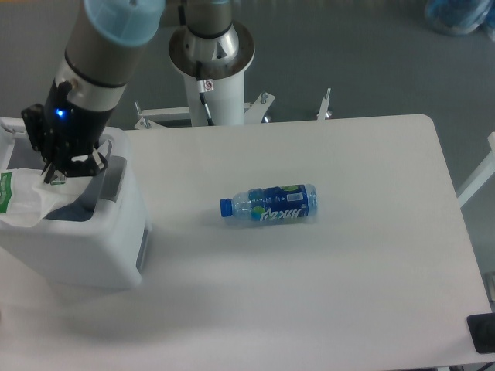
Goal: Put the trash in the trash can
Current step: 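Lower the bag into the bin and open the gripper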
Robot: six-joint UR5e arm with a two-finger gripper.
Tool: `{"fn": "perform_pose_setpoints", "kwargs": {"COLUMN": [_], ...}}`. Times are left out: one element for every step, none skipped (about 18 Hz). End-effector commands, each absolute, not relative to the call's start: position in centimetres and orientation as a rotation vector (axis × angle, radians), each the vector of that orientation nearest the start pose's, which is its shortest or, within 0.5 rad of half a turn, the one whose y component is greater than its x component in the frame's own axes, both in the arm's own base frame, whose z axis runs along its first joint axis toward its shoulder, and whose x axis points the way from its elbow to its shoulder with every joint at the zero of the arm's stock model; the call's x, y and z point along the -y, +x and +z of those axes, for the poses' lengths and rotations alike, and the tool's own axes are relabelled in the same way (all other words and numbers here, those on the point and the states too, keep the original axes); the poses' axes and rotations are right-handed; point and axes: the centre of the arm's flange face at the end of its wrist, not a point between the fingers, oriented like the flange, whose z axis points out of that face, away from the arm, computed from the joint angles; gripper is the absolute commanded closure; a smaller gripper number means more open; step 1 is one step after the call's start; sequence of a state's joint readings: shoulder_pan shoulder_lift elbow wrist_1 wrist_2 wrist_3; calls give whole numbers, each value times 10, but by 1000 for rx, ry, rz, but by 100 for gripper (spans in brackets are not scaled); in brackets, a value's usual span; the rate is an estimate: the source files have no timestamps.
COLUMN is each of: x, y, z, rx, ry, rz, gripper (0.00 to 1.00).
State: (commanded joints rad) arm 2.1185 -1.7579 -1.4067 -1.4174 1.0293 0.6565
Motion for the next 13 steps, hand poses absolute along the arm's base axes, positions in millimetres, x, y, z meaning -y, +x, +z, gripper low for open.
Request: {"fn": "perform_pose_setpoints", "kwargs": {"x": [-593,-594,-595,-595,-595,-595,-595,-595,-594,-594,-593,-592,-592], "y": [-142,-142,-142,-143,-143,-143,-143,-143,-144,-143,-144,-143,-144], "z": [499,498,496,494,492,490,486,485,485,485,489,494,500], "rx": [-201,-206,-208,-202,-202,-201,-201,-201,-200,-203,-205,-208,-209], "ry": [-2677,-2678,-2679,-2684,-2687,-2689,-2695,-2701,-2708,-2709,-2703,-2697,-2691], "rz": [-516,-517,-519,-523,-526,-529,-534,-526,-519,-515,-507,-499,-490], "gripper": [63,27,0,0,0,0,0,0,0,0,0,0,0]}}
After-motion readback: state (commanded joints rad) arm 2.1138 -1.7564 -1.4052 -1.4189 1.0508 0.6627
